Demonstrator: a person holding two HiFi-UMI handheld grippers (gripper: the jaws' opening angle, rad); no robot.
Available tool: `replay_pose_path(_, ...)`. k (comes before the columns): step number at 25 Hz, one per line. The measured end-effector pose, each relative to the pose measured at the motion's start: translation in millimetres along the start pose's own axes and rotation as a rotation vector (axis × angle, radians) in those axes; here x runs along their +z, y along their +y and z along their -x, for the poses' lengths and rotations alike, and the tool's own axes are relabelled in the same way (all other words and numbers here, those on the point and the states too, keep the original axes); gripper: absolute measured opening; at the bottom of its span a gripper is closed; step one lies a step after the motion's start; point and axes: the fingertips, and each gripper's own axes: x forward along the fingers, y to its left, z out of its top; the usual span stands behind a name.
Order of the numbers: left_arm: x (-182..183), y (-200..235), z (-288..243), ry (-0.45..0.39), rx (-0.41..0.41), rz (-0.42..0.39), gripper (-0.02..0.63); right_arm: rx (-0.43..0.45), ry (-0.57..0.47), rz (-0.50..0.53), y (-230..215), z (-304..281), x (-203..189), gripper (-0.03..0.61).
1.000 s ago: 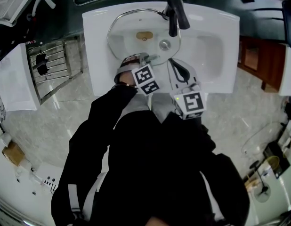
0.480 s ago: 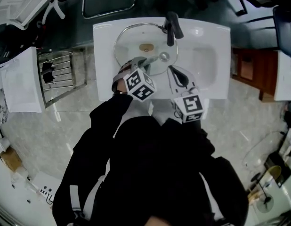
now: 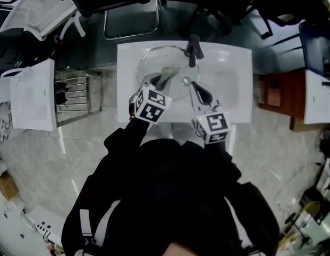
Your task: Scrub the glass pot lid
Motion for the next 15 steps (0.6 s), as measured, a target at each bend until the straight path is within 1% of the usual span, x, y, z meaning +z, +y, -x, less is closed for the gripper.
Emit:
replay_pose_path(3,21,7,29,-0.098,0.019,0.086,0.066,-0.015,-0.026,0.012,2,6,20,-0.011)
replay_pose_path(7,50,18,66,-0.244,0.045,0.188,0.066,-0.003,-0.075,0.017,10,13,41,-0.011)
replay_pose_path(11,80,29,98,-0.392,0.083,0.213,0.066,-0.005,-0.111,0.019,14,15,66,-0.011)
replay_pose_path(15,101,30,132,-0.528,0.055,0.311,0.067,-0.003,-0.157,0.003,21,23,91,-0.011)
